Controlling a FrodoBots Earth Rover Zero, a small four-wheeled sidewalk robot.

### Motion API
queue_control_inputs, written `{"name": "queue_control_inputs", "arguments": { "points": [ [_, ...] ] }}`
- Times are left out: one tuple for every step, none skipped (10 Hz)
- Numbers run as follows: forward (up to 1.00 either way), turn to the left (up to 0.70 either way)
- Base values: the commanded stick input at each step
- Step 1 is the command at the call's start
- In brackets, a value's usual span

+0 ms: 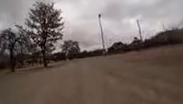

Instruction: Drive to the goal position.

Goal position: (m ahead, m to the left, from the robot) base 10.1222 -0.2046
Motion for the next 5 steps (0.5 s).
{"name": "queue_control_inputs", "arguments": {
  "points": [
    [0.7,-0.01],
    [0.7,-0.01],
    [0.7,-0.01],
    [0.7,-0.01],
    [0.7,-0.01]
  ]
}}
